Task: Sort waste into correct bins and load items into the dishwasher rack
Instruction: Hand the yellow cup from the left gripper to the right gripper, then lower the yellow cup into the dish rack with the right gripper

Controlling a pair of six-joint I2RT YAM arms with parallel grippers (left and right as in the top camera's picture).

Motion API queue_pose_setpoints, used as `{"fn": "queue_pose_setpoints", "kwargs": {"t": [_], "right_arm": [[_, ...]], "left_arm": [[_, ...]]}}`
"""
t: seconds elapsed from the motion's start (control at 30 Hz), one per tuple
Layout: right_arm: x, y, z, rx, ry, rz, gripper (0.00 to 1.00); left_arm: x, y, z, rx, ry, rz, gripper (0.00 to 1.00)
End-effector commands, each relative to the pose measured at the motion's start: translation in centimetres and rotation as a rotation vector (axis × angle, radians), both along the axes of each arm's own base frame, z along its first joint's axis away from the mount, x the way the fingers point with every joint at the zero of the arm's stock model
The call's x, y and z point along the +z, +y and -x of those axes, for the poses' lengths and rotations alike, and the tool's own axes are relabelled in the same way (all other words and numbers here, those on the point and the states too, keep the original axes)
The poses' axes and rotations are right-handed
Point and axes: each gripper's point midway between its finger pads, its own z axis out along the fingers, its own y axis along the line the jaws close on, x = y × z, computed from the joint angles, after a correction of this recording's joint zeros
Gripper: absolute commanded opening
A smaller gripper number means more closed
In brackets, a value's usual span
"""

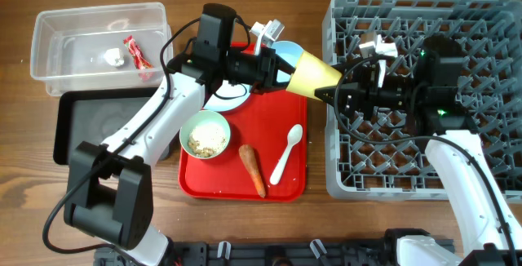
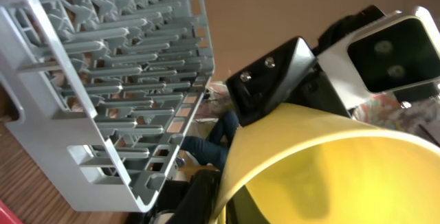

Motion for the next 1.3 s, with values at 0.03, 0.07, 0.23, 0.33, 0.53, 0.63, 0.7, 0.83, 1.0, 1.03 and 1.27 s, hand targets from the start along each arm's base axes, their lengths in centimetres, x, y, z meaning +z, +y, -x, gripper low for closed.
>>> {"fn": "queue_pose_setpoints", "kwargs": {"t": [0.03, 0.07, 0.23, 0.33, 0.53, 0.63, 0.7, 0.83, 1.0, 1.03, 1.27], "right_arm": [[0.7, 0.3, 0.0, 0.007, 0.017, -0.01, 0.53], [0.3, 0.2, -0.5, -0.027, 0.044, 0.001, 0.51], [-1.9, -0.8, -1.8, -0.156, 0.136, 0.078, 0.44], [-3.4, -1.6, -2.5, -0.236, 0.184, 0.135, 0.4], [-4.8, -3.6, -3.2, -0.396, 0.235, 0.233, 0.36], [-4.9, -6.0, -3.5, -0.539, 0.279, 0.297, 0.35], [-4.8, -7.7, -3.5, -0.618, 0.309, 0.335, 0.34], [-4.2, -12.4, -3.3, -0.817, 0.391, 0.449, 0.31], [-2.9, -18.6, -2.1, -1.059, 0.466, 0.588, 0.3], [-2.8, -19.7, -1.8, -1.099, 0.478, 0.609, 0.28], [-4.0, -27.1, 0.6, -1.366, 0.623, 0.669, 0.24]], "left_arm": [[-0.2, -0.1, -1.4, 0.083, -0.052, -0.056, 0.17], [-0.5, 0.0, -1.7, 0.096, -0.075, -0.069, 0.18], [-5.4, 2.2, -4.0, 0.26, -0.137, -0.331, 0.23], [-8.9, 5.1, -4.9, 0.36, -0.145, -0.559, 0.29], [-12.1, 10.4, -5.1, 0.456, -0.089, -0.802, 0.38], [-12.9, 13.3, -4.8, 0.479, -0.057, -0.891, 0.4], [-12.9, 14.8, -4.7, 0.492, -0.051, -0.928, 0.41], [-12.4, 17.6, -4.7, 0.536, -0.069, -1.004, 0.42], [-10.7, 19.8, -4.8, 0.593, -0.123, -1.064, 0.43], [-10.4, 20.1, -4.8, 0.605, -0.133, -1.075, 0.43], [-9.3, 20.6, -4.6, 0.631, -0.16, -1.086, 0.43]]}}
